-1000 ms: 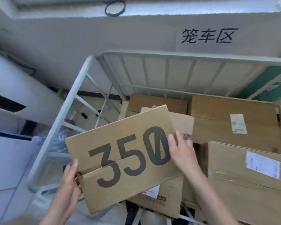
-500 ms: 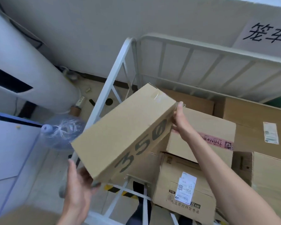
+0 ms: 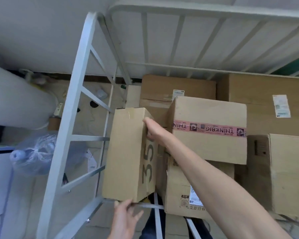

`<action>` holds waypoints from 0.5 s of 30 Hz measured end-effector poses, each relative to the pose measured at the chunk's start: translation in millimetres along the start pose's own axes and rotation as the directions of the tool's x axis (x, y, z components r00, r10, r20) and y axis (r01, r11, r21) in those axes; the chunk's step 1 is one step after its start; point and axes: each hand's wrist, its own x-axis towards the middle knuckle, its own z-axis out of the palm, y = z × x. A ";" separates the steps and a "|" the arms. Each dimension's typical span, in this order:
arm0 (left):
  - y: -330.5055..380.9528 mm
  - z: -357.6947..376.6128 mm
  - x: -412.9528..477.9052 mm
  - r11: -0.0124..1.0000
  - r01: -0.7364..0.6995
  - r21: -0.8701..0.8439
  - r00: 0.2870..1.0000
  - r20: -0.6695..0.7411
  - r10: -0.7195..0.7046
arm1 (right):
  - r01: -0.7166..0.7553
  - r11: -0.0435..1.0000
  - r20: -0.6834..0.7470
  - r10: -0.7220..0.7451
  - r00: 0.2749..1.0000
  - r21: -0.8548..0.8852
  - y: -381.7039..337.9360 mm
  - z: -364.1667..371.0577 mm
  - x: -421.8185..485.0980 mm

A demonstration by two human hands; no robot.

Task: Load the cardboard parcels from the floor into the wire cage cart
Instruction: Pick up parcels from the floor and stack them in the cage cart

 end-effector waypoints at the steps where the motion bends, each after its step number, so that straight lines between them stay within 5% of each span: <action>1: -5.2 10.7 5.3 0.996 0.030 0.083 1.000 0.006 -0.030 | 0.019 0.999 0.043 -0.017 0.999 -0.029 7.0 7.4 -4.0; 4: 3.9 31.2 25.7 0.982 0.070 0.175 0.991 -0.122 -0.049 | 0.135 0.975 0.033 -0.131 0.991 -0.177 47.0 29.0 -22.3; 7: 45.7 28.3 61.1 0.929 -0.200 0.312 0.926 -0.251 0.283 | 0.113 0.940 -0.021 -0.126 0.992 -0.322 100.1 40.1 -40.3; 9: 68.3 22.9 82.8 0.803 -0.286 0.522 0.899 -0.143 0.413 | 0.110 0.930 -0.003 -0.118 0.993 -0.351 131.7 41.9 -50.0; 13: 84.6 38.2 107.4 0.734 -0.312 0.603 0.950 0.198 0.241 | 0.092 0.946 -0.054 -0.114 0.992 -0.310 176.3 41.2 -64.1; 15: 85.5 51.0 115.3 0.691 -0.364 0.624 0.931 0.233 0.280 | 0.019 0.950 -0.085 -0.048 0.995 -0.313 188.2 34.8 -65.4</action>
